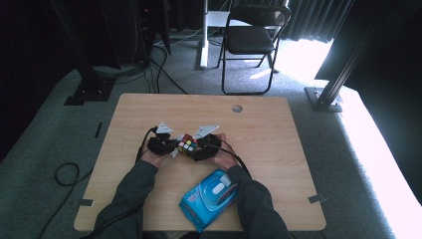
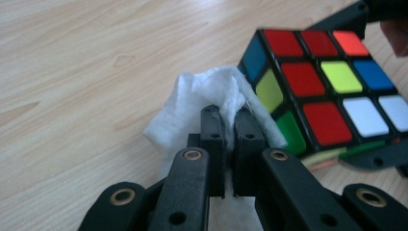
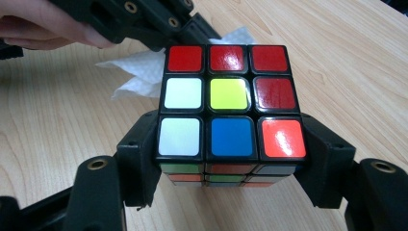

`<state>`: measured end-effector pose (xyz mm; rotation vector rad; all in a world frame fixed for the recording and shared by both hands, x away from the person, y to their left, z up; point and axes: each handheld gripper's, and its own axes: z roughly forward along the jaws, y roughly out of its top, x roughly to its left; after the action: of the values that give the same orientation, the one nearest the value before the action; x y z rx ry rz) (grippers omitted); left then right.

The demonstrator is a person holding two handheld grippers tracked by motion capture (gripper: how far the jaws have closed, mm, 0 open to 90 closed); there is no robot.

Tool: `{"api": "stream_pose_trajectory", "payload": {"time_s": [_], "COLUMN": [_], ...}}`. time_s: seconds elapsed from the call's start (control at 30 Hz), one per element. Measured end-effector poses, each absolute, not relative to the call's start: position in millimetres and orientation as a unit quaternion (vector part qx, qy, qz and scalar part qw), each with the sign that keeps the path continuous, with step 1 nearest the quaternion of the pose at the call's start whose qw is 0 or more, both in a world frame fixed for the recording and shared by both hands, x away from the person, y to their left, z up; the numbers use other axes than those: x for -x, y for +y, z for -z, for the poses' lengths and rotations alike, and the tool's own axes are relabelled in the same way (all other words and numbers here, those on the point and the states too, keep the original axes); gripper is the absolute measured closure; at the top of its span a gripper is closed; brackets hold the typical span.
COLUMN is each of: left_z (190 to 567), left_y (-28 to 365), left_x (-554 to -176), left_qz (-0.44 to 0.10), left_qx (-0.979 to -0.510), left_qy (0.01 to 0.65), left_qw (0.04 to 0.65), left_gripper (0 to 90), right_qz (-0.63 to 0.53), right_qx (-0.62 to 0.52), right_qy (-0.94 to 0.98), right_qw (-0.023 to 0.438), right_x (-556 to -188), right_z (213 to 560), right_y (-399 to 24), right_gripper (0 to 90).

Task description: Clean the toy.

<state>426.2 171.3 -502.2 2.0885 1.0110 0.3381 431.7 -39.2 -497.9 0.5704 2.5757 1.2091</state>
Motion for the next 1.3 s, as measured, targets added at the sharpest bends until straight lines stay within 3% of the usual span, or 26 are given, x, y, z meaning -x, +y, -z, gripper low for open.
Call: {"api": "stream_pose_trajectory", "payload": {"time_s": [1.3], "left_z": [520], "left_y": [171], "left_x": [-414], "left_qz": [-0.127], "left_qx": [-0.823], "left_qy": [0.381], "left_qw": [0.403], "left_gripper": [86.0], "right_qz": [-0.457], "right_qx": [-0.232], "right_qy": [0.848], "right_qw": [0.134], "right_x": [-435], "right_z": [481], "right_y": [-51], "right_gripper": [34.0]}}
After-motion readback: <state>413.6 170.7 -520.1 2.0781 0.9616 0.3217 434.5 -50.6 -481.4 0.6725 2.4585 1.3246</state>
